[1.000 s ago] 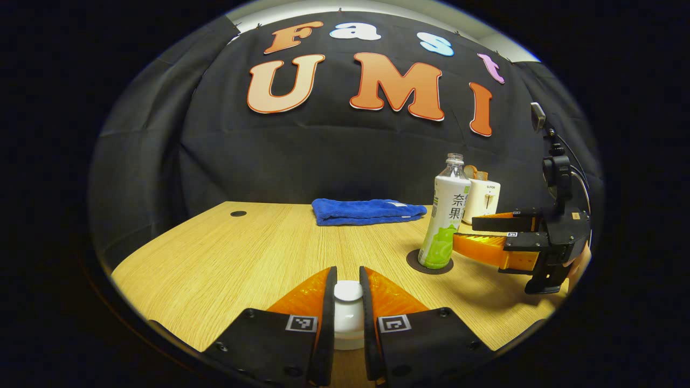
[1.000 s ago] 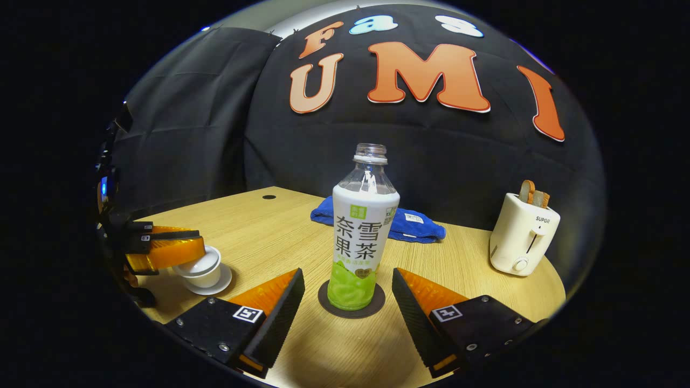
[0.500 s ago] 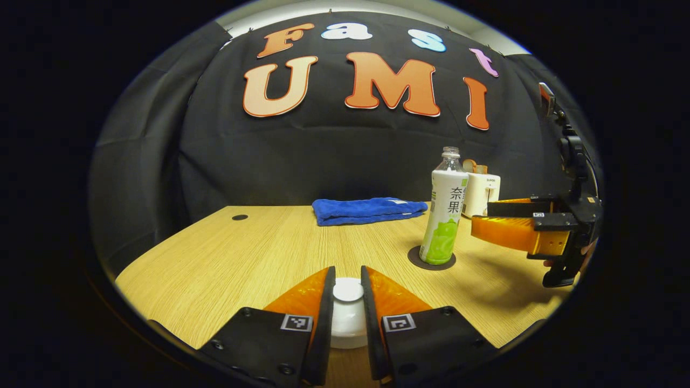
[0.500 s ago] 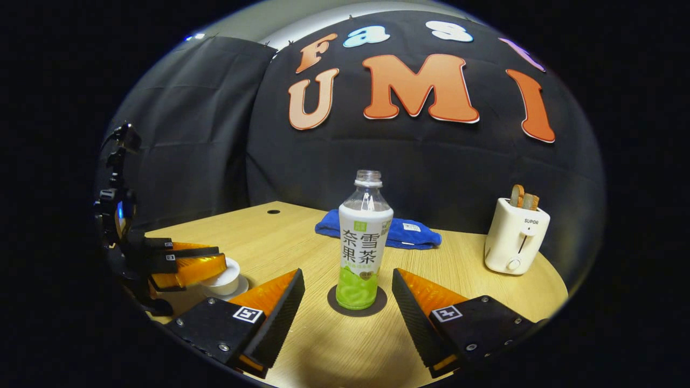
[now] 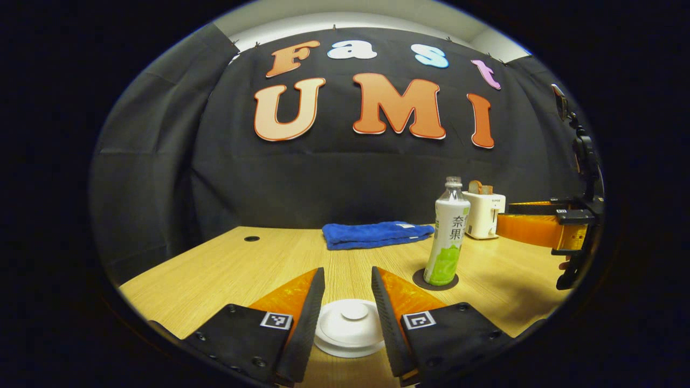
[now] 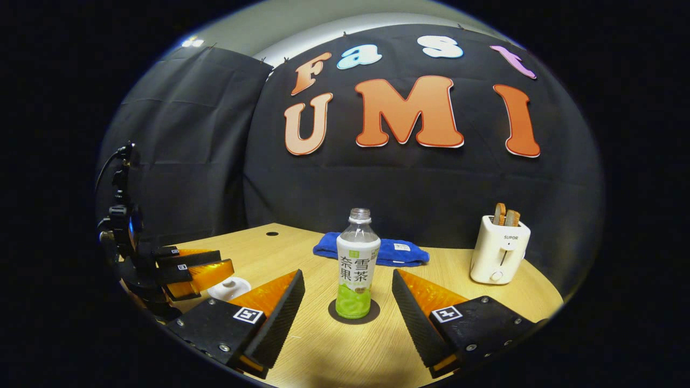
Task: Open the teacup lid with one hand, grasp the water bottle and pour water into the teacup with the other hand; after pouring, place the water bottle on the coaster and then close the teacup lid.
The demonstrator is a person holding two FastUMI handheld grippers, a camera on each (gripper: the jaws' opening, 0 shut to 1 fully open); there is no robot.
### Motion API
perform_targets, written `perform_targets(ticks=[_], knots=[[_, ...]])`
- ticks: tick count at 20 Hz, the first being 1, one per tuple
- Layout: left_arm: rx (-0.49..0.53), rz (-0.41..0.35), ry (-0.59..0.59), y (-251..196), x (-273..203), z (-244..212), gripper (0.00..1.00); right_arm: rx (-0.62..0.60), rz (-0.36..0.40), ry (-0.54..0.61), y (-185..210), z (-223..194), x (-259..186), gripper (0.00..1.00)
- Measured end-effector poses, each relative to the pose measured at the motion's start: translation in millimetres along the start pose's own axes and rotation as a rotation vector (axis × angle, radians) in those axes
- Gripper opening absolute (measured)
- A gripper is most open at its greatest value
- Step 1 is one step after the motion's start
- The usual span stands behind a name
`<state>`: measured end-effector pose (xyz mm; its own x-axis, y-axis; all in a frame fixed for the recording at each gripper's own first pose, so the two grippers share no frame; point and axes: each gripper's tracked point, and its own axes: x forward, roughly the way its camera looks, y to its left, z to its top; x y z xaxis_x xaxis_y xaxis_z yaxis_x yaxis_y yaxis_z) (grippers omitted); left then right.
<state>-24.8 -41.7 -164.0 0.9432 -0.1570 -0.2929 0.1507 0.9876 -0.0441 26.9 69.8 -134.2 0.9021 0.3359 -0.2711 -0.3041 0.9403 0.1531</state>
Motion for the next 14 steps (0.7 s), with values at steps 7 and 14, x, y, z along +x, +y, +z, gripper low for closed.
perform_targets(ticks=[7, 14], knots=[[-0.079, 0.033, -0.091, 3, -1, 53, 0.95, -0.037, -0.072, -0.041, -9, 6, -9, 0.98], [-0.044, 0.068, -0.199, -1, -14, 99, 0.95, -0.008, -0.139, -0.142, -17, 44, -32, 0.98]])
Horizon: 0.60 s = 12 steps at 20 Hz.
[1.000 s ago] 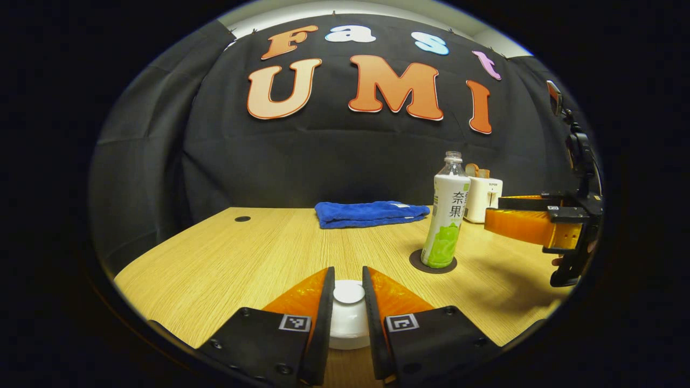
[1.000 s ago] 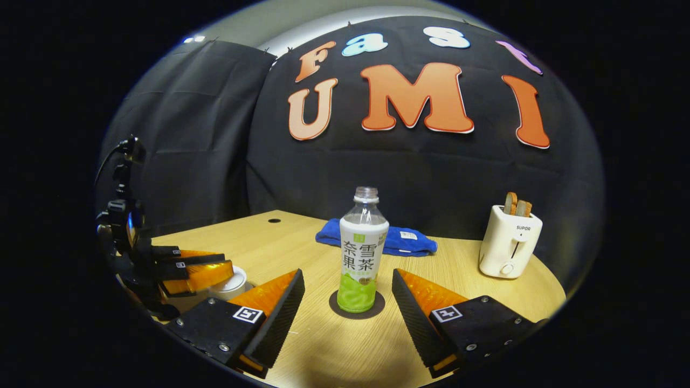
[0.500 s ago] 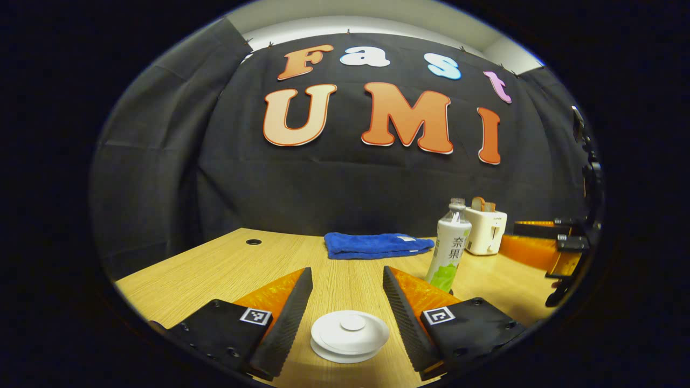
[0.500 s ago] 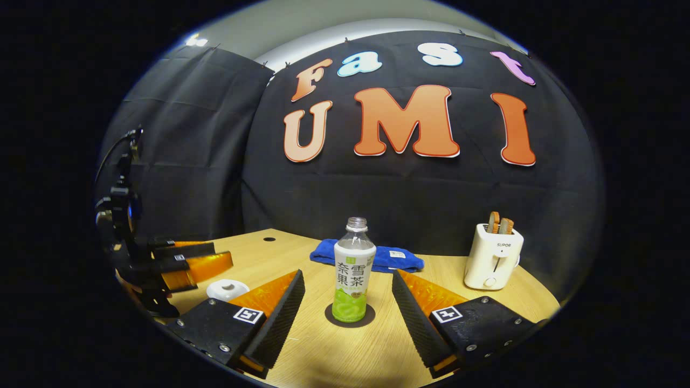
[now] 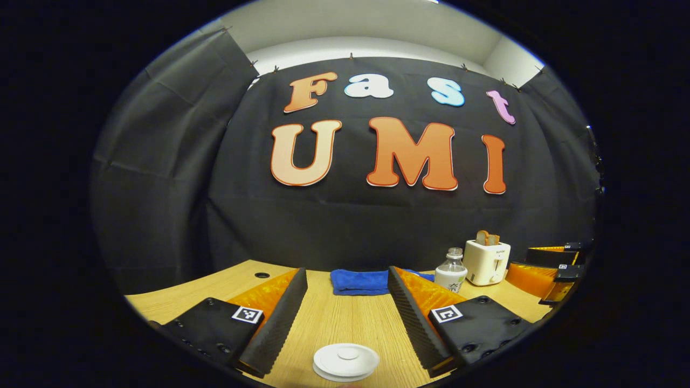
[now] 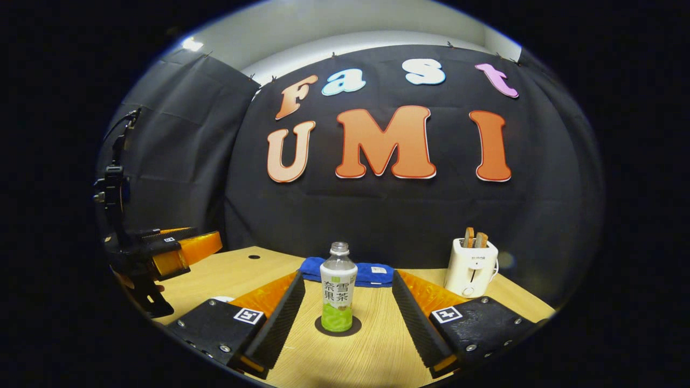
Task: Open the teacup lid with one hand, grasp the water bottle and pour water into the teacup with the other hand; after pouring, place the water bottle on the coaster and then close the teacup lid.
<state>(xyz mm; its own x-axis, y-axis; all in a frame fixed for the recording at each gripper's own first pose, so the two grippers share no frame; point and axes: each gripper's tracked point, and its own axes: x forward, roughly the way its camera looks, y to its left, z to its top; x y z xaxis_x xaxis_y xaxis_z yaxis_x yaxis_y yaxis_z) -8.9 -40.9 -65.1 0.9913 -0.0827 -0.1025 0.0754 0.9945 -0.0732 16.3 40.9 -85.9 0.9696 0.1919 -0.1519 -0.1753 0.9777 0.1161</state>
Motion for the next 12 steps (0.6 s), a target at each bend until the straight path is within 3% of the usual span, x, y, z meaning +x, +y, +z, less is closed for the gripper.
perform_targets(ticks=[2, 4, 12], knots=[[-0.016, -0.006, -0.003, -2, -2, 2, 1.00, -0.010, -0.038, -0.020, -7, 4, -5, 0.97], [-0.031, -0.012, -0.015, -3, -3, 8, 0.98, -0.022, -0.087, -0.025, -15, 3, -9, 0.97], [0.011, 0.052, -0.090, 15, -4, 28, 0.97, -0.035, -0.130, -0.033, -32, 7, -19, 0.97]])
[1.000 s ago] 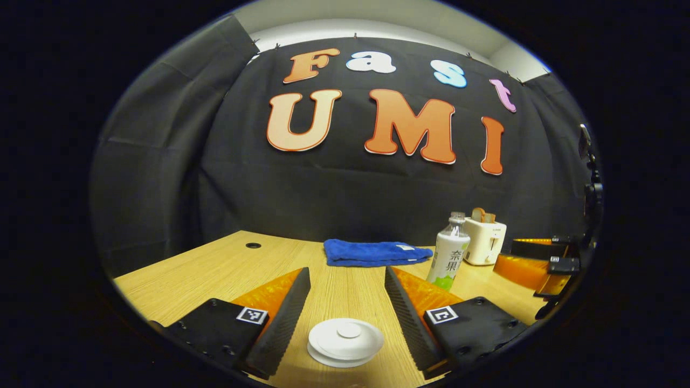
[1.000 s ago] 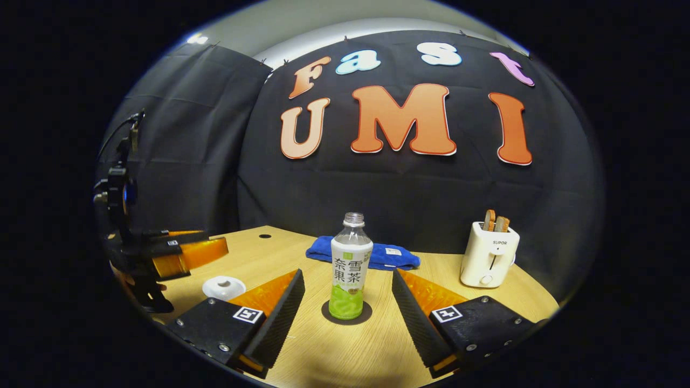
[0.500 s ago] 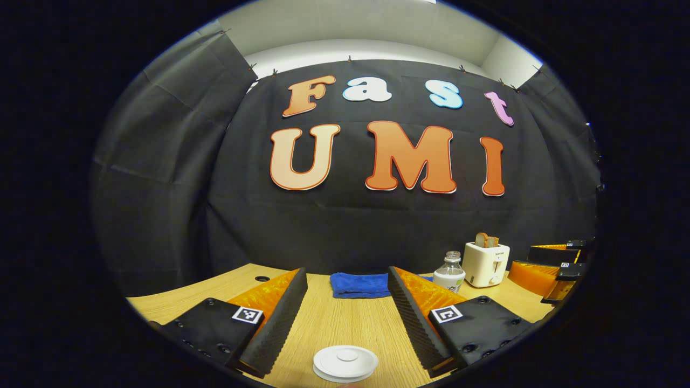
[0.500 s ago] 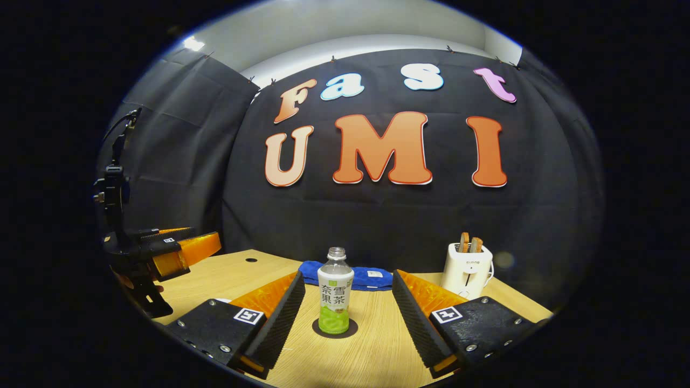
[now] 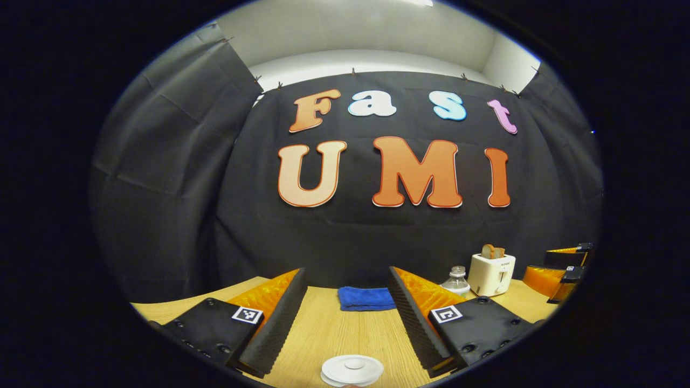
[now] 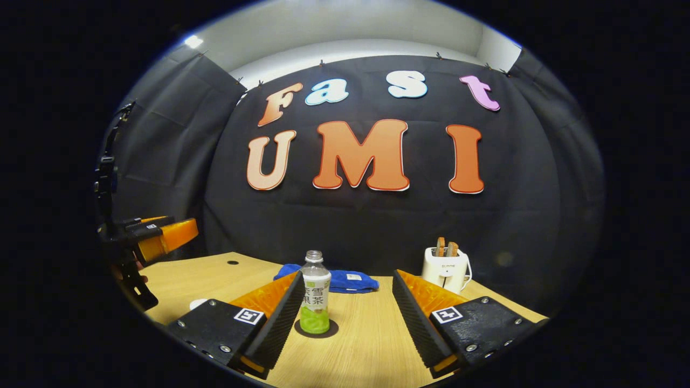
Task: Open the teacup lid with one hand, grasp the water bottle and pour water into the teacup with the other hand; after pouring, place the water bottle on the coaster and then close the teacup lid.
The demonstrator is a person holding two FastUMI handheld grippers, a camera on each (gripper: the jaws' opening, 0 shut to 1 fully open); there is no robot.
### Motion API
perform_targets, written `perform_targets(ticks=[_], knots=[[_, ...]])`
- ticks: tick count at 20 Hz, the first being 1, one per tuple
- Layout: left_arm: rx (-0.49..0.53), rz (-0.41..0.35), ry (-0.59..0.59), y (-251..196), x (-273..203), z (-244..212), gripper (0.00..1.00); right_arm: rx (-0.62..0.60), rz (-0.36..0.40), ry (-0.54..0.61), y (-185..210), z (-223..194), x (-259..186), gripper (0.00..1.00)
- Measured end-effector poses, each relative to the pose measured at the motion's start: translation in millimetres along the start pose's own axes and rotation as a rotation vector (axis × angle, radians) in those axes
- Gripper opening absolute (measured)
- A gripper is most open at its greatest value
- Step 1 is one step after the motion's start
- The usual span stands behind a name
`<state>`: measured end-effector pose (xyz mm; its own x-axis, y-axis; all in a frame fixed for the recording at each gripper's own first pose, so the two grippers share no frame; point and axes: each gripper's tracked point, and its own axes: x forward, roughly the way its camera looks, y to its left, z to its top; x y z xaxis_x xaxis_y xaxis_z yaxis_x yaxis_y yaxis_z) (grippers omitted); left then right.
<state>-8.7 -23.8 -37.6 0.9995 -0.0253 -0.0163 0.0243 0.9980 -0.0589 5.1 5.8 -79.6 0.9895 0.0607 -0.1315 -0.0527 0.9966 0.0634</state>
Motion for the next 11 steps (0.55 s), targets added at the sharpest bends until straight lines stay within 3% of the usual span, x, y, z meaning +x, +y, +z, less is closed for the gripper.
perform_targets(ticks=[11], knots=[[0.017, 0.010, 0.006, 6, 0, -5, 0.95, -0.003, -0.024, -0.009, -15, 5, -6, 0.97]])
